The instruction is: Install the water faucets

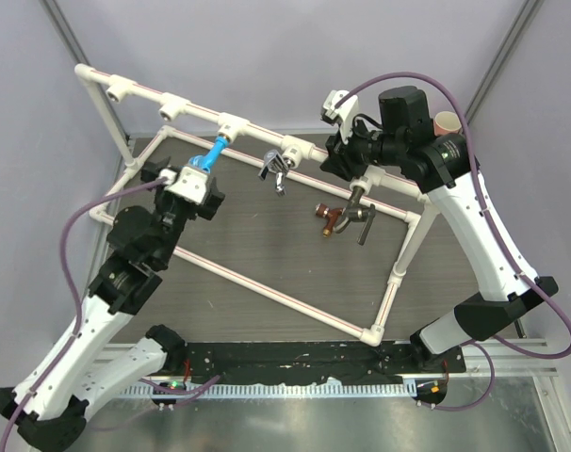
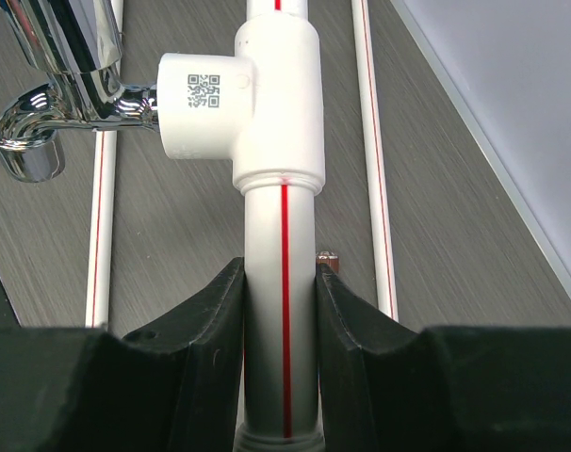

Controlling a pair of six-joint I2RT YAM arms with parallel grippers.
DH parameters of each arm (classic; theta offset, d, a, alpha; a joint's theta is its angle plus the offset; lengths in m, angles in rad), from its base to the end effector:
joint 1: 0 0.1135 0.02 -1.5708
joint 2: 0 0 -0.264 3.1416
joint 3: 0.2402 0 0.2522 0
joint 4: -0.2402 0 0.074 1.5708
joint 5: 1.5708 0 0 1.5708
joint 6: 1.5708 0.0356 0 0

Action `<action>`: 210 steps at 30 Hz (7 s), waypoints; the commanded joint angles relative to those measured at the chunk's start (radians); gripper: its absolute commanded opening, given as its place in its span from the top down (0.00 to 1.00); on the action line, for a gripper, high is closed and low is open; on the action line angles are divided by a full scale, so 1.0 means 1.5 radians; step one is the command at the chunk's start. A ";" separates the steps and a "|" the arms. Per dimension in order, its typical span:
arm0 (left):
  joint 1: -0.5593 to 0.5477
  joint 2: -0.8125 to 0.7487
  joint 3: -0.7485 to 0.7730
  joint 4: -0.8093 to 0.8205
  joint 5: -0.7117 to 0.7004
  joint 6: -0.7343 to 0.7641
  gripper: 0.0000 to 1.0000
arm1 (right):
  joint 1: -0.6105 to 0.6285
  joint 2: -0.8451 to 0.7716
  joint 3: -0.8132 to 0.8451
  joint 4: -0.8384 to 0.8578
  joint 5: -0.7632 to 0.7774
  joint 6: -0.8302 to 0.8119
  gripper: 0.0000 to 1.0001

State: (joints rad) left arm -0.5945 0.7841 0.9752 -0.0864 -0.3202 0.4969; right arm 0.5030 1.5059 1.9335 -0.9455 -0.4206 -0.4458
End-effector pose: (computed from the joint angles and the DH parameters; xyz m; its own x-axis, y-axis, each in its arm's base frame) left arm 0.1466 -0.0856 0.4166 0.2059 0.4070 -0.8899 0.1981 0.8733 0.4452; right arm 0.2501 0.1542 0.4804 -0.0676 -0.4864 -0.8711 -0.8645 0.4644 -0.1923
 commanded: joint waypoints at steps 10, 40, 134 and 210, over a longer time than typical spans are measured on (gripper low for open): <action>0.002 -0.084 0.013 -0.101 -0.174 -0.725 0.00 | 0.004 0.022 -0.015 0.008 -0.016 0.022 0.99; 0.104 0.044 -0.072 0.120 -0.086 -1.323 0.10 | 0.007 0.020 -0.020 0.008 -0.014 0.017 0.99; 0.091 0.116 0.135 -0.064 0.260 -0.189 1.00 | 0.014 0.017 -0.017 0.008 -0.012 0.021 0.99; 0.142 0.030 -0.012 0.021 0.058 -1.257 0.01 | 0.016 0.017 -0.022 0.011 -0.009 0.016 0.99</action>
State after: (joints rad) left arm -0.3893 0.8318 0.9733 -0.1226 -0.3161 -1.3308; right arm 0.5144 1.5074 1.9308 -0.9382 -0.4019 -0.4458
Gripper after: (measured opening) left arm 0.996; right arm 0.366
